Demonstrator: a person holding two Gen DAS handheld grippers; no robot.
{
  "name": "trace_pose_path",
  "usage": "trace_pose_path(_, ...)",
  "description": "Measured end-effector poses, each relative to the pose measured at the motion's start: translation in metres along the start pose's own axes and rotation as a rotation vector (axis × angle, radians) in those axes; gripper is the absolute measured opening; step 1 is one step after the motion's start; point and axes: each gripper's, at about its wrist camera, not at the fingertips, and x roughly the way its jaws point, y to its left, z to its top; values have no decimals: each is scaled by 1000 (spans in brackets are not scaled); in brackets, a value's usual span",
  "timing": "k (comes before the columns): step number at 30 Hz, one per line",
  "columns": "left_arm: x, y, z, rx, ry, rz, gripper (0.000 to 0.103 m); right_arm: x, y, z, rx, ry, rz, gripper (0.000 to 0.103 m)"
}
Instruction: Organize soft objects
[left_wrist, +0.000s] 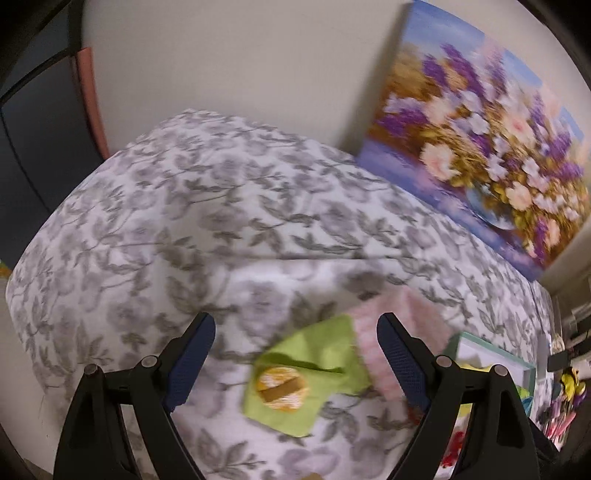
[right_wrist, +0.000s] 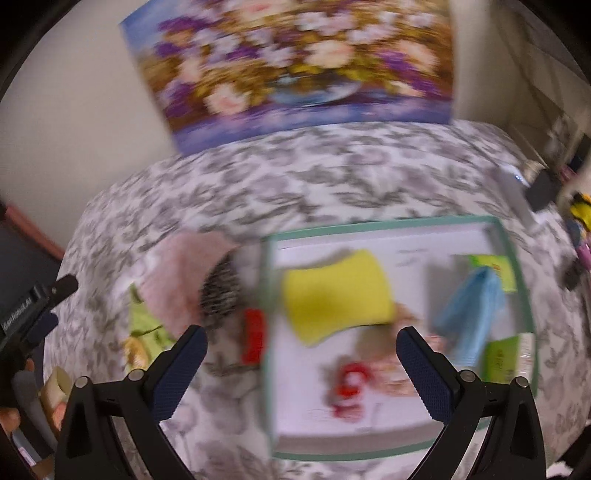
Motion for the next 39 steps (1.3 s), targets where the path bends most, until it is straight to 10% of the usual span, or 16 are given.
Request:
trace_pose_path(14,41,69,-18,-52,203,83,90,53,100,-28,-109,118,94,103)
trace_pose_path(39,103,10,-45,129,383,14,70,81,105,-42,-153,212,25,87)
